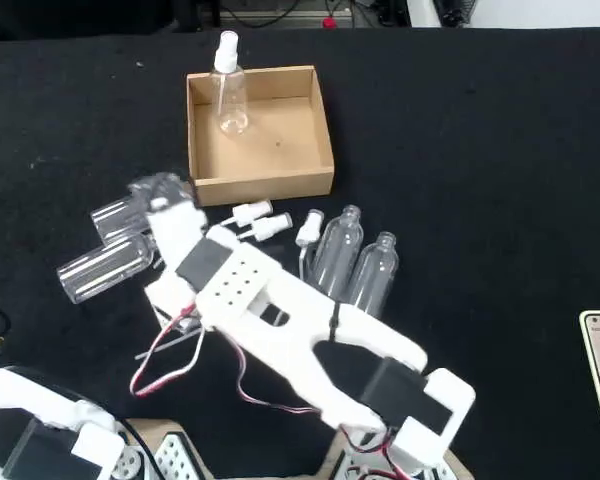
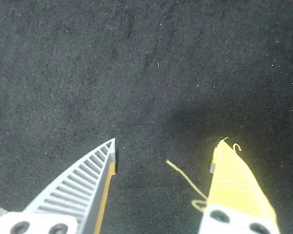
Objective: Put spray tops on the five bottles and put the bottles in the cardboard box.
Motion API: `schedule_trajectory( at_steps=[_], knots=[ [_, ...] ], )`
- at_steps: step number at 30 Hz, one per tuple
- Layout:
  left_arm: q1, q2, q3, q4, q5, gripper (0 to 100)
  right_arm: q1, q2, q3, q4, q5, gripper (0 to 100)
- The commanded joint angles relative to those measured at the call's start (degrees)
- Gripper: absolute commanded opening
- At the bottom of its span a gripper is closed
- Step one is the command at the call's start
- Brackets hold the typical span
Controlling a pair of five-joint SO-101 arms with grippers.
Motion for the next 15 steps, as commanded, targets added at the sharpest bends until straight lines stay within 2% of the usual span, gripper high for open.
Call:
schedule_trajectory(
  at_steps=[1, 5, 15],
  knots=[
    [1.54, -1.76, -0.66, -0.53, -0.35, 31, -0.70, 2.59, 2.07, 0.53, -7.91, 37.1],
    [1.27, -1.76, -0.57, -0.53, -0.35, 31, -0.70, 6.90, 1.01, 0.97, -10.37, 44.5],
    [1.63, -1.76, -0.31, -0.62, -0.35, 31, 1.67, 15.69, -10.33, 0.09, -17.32, 33.5]
  ],
)
